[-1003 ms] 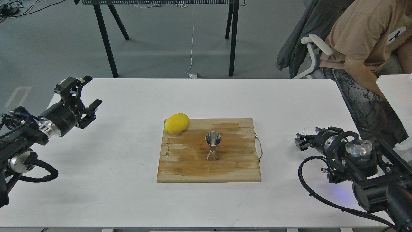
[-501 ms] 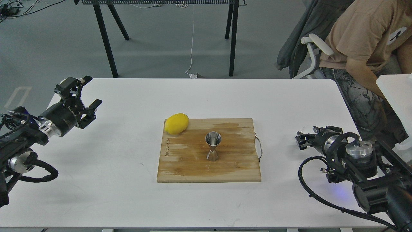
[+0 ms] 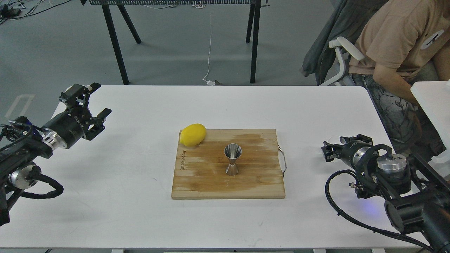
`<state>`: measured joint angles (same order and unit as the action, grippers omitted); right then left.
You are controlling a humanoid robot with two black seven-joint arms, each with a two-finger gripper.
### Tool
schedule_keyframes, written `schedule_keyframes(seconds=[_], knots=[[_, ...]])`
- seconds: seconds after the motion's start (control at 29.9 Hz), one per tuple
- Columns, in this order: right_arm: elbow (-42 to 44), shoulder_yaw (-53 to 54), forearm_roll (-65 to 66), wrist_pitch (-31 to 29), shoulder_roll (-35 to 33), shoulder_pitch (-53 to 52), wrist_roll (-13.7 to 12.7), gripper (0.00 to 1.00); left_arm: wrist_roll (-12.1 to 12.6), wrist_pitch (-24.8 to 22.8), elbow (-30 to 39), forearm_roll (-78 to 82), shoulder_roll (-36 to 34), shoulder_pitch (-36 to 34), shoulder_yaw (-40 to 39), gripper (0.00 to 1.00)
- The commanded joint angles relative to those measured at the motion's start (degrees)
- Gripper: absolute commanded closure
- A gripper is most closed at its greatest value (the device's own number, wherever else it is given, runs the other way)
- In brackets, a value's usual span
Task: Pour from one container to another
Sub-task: 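Lower the right gripper and grasp the small clear glass cup, then lift the glass cup with the right gripper and move it above the jigger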
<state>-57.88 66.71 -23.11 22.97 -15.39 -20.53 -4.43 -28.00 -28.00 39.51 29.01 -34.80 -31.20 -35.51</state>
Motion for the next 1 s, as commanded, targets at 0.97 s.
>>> schedule_keyframes(seconds=[0.97], knots=[[-14.9,-4.9,12.1,-8.8,0.0,0.2,-0.1,0.6,0.0,0.0,0.0,0.0,0.6,0.0,0.0,0.05]])
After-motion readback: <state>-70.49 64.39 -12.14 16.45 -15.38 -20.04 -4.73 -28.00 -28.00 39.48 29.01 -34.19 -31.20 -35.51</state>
